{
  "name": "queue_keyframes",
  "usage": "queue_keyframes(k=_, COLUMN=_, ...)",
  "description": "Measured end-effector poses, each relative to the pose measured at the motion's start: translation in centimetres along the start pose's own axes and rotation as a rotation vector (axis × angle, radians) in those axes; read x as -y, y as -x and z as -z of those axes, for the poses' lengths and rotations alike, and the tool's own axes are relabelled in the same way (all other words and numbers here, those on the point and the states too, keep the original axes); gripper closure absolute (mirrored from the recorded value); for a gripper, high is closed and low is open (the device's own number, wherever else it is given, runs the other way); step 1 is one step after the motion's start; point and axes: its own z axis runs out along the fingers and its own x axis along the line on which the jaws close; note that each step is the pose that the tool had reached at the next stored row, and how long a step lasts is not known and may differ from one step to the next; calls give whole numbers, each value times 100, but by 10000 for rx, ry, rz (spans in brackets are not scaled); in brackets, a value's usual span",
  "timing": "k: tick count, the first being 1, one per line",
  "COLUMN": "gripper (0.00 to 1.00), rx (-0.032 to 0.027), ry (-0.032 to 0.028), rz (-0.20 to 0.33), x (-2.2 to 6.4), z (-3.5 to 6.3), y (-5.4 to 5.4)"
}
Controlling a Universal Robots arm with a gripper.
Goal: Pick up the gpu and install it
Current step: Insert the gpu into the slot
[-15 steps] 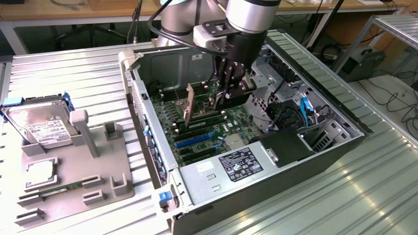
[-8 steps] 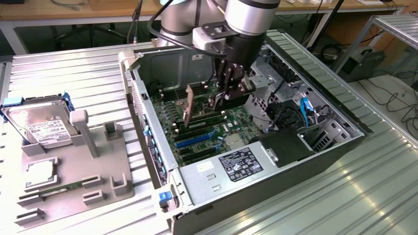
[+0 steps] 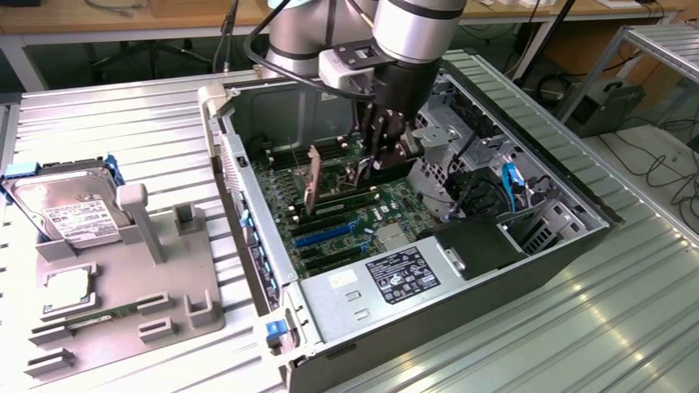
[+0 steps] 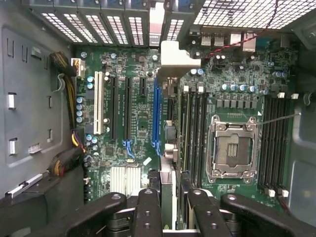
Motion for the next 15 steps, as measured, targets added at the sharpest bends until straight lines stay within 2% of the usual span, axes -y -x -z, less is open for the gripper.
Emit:
queue_keyframes(k=7, gripper=74, rx=3, ry=-1, rz=-1, x=-57, z=-43, y=-21)
queue_keyframes(k=15, gripper=74, rx=1, ry=0, rz=-1, x=-168, z=-117, y=-47)
